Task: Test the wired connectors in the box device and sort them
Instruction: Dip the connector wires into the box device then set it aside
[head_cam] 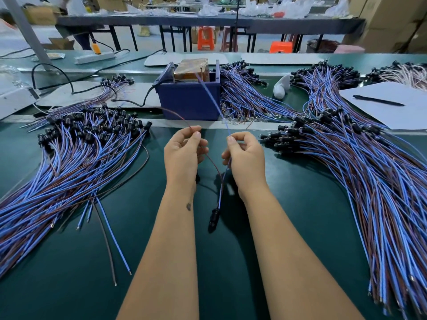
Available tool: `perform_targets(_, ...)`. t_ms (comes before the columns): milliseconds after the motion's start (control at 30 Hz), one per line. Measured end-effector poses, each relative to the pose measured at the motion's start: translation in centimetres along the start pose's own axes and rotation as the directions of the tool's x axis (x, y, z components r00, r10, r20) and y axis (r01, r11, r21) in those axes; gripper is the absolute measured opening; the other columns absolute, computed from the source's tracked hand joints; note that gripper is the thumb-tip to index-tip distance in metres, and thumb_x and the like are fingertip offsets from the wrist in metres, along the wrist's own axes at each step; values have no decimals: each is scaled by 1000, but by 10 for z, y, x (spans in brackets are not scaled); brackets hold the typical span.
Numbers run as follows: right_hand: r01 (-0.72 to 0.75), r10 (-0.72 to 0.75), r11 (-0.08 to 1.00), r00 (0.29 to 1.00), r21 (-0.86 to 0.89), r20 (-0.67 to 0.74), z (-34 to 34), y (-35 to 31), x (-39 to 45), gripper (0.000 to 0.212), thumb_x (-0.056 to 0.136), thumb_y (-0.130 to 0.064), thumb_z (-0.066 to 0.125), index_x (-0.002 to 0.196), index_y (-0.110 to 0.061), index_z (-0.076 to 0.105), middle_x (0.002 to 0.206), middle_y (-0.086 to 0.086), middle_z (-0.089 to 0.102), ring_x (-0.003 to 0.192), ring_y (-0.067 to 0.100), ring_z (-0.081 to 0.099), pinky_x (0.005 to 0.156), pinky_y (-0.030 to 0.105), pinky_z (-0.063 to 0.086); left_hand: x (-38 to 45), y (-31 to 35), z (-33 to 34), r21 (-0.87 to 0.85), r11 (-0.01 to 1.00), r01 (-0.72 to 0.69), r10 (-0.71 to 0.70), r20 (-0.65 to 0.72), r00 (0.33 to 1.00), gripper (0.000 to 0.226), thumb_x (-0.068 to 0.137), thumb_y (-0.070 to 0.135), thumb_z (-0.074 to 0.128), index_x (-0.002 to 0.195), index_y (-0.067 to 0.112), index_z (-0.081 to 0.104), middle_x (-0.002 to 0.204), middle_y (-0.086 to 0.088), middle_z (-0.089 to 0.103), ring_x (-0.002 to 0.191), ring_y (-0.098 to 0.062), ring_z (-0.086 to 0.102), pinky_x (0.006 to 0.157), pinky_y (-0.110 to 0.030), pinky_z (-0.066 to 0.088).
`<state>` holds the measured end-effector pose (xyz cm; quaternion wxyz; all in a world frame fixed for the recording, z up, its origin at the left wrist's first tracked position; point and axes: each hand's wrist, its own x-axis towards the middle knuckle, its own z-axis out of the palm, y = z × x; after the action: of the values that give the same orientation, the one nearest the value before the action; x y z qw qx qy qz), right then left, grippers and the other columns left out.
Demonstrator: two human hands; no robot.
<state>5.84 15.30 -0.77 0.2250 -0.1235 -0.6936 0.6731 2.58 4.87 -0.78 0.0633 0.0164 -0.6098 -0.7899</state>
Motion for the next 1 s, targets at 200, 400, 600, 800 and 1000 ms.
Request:
perform_targets(200, -23, 24, 999, 999, 33, -33, -1, 1, 2, 11, 99, -16, 51, 89, -16, 55, 57, -3, 57, 49, 7, 51, 57, 23, 44, 2, -1, -2, 18, 1000, -10, 11, -33, 999, 24, 99, 12, 53, 101, 26, 73, 60, 10, 45, 52, -5, 39, 46, -13, 35)
perform_targets(400, -38, 38, 999, 999, -3, -9, 0, 3, 4, 13, 98, -16, 52, 86, -19, 56, 58, -3, 58, 50, 9, 52, 55, 24, 43, 3, -2, -2, 104, 994, 31, -21, -100, 995, 24, 94, 12, 53, 102, 20, 74, 48, 14, 36, 47, -7, 29, 45, -17, 30)
perform_targets(600, -45, 45, 999, 999, -17, 2, 1, 4, 4, 11, 97, -17, 52, 87, -20, 57, 59, -3, 60, 54, 10, 54, 60, 27, 44, 2, 0, -3, 85, 996, 23, -11, -136, 991, 24, 92, 9, 52, 96, 19, 73, 52, 10, 30, 47, -9, 23, 43, -21, 23)
perform_targets(800, -42, 42, 999, 999, -32, 12, 0, 4, 3, 12, 97, -17, 52, 87, -22, 57, 57, -6, 60, 56, 8, 55, 62, 28, 46, 0, 2, -4, 58, 998, 7, 7, -233, 972, 25, 93, 9, 48, 96, 17, 71, 47, 16, 33, 40, -5, 25, 39, -16, 25)
perform_targets(1000, -34, 35, 998, 999, -53, 18, 1, 4, 2, 12, 97, -17, 52, 86, -22, 57, 56, -7, 60, 58, 10, 56, 65, 31, 50, 0, 5, -5, 5, 999, -32, 32, -297, 954, 26, 92, 8, 46, 94, 19, 70, 51, 16, 37, 44, -6, 26, 42, -17, 27)
